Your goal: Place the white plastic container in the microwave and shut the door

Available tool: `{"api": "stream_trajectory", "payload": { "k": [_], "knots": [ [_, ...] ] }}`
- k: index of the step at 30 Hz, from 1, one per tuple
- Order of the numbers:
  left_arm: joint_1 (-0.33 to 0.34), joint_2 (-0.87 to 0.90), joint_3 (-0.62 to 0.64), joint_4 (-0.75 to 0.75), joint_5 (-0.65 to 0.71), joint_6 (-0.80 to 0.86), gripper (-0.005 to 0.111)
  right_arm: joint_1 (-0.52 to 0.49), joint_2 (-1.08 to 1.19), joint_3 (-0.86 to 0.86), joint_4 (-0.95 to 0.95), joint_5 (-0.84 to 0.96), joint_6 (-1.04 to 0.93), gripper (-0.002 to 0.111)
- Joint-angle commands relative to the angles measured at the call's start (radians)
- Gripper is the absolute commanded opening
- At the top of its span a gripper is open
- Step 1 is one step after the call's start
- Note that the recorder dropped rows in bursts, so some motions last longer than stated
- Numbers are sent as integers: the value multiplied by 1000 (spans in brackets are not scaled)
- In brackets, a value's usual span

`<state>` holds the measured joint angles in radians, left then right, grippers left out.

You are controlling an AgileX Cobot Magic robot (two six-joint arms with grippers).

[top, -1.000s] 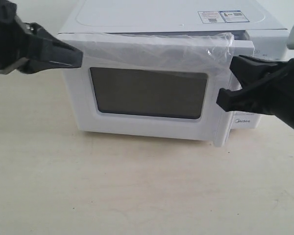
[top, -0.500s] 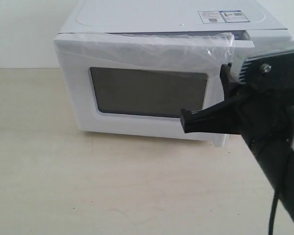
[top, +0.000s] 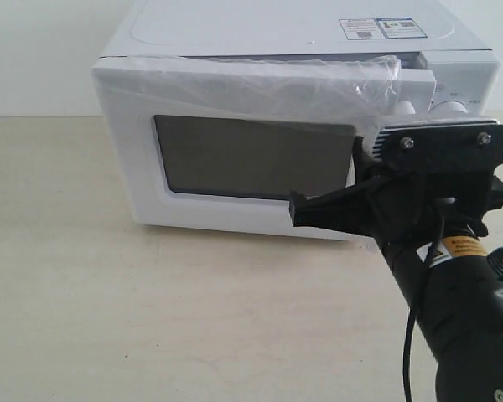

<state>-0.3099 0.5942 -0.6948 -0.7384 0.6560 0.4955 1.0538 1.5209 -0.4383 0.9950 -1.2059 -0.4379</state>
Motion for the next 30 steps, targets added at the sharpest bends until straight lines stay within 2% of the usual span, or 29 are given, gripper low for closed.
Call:
{"api": "stream_trajectory", "payload": {
  "k": [1,7,18,30],
  "knots": [
    [-3,1,3,9,6,-10,4,-48,2,-4,-111,-15,44,0],
    [-3,19,20,14,-7,-8,4,-115,2,-11,-164,-15,70,0],
    [-3,21,42,18,-27,-6,4,-120,27,-126,-120,20,-25,0],
    [-3,21,42,18,-20,6,4,-248,27,-133,-246,134,67,0]
  ]
}}
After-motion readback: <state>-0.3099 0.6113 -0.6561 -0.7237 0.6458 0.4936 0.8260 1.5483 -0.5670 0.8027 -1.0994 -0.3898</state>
